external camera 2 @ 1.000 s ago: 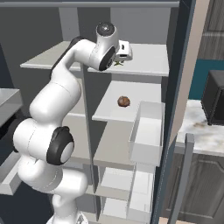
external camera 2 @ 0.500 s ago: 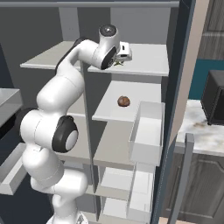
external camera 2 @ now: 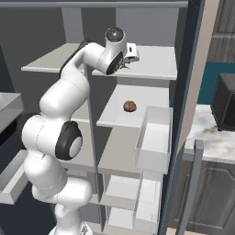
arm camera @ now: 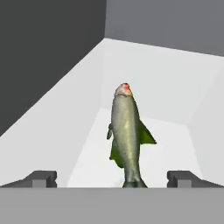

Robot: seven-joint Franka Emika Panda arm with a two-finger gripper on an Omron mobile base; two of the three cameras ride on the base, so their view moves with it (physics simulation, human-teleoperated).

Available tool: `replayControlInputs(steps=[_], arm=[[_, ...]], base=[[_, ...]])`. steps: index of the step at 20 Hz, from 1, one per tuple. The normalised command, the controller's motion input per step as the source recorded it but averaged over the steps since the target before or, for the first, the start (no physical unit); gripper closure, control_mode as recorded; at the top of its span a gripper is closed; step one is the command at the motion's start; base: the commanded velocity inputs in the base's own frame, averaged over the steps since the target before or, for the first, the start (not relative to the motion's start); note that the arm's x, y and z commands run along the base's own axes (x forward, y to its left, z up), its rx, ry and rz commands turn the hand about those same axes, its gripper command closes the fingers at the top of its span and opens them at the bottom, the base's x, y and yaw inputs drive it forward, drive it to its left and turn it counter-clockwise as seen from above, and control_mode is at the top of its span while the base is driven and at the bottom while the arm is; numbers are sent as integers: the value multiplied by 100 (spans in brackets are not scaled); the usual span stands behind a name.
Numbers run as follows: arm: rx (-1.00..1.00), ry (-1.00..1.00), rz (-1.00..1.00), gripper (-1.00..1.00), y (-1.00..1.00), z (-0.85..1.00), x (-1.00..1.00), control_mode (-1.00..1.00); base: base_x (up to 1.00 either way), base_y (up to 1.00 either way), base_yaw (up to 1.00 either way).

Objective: There's a fish in the fridge that needs to be moved to the freezer for freezing. Pick up the fish from the fridge, place it on any shelf in the freezer, and close the fridge and freezer doors when done.

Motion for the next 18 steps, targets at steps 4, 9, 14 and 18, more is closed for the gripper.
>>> replayControlInputs(steps=[4,9,14,18], arm=[[7,1,5,-100,-66,0,29,-100],[4,1,6,-100,-55,0,22,-100],[0,5,6,-100,-3,0,43,-100],[-2,0,0,-100,26,0,26,-100]], base=[[0,0,0],[0,0,0],[0,0,0],[0,0,0]])
